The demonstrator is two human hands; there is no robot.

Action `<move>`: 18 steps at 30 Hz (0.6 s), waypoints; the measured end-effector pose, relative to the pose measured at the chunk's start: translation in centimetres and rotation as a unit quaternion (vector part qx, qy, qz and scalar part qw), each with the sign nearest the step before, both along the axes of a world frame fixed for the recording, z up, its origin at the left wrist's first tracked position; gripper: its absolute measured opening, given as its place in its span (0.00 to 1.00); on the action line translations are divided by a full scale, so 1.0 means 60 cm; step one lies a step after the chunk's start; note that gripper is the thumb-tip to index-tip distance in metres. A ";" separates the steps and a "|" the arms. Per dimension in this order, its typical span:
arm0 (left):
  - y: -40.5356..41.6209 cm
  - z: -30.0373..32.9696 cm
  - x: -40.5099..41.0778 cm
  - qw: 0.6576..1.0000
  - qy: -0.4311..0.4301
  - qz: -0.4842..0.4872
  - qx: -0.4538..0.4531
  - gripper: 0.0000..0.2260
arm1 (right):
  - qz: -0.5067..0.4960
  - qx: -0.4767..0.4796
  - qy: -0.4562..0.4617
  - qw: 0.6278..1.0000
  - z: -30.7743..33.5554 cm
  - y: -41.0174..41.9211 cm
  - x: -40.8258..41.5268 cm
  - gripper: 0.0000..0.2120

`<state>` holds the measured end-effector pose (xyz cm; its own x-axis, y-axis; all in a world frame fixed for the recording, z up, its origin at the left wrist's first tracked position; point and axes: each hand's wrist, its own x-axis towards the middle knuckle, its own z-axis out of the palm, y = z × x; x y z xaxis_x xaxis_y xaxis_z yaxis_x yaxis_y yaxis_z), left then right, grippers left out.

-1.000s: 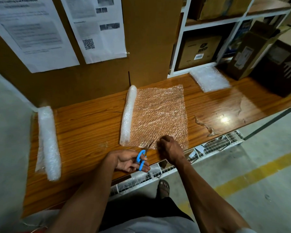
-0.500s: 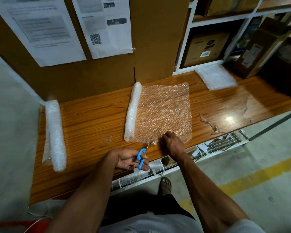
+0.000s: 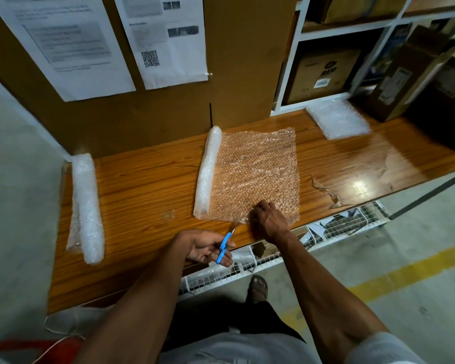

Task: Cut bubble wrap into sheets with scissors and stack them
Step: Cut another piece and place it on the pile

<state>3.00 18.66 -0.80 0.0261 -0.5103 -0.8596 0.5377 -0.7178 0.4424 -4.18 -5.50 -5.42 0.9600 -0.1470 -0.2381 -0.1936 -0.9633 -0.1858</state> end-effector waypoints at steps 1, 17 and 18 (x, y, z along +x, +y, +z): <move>-0.006 0.004 -0.003 1.000 -0.011 0.001 0.005 0.26 | -0.002 0.008 -0.001 1.000 0.000 -0.002 0.000 0.25; -0.049 0.007 -0.053 0.993 -0.084 0.088 0.010 0.16 | -0.167 0.150 0.022 0.974 -0.015 0.029 -0.027 0.35; -0.052 0.006 -0.054 0.991 -0.086 0.098 0.010 0.15 | -0.164 0.145 0.030 0.975 -0.017 0.029 -0.026 0.36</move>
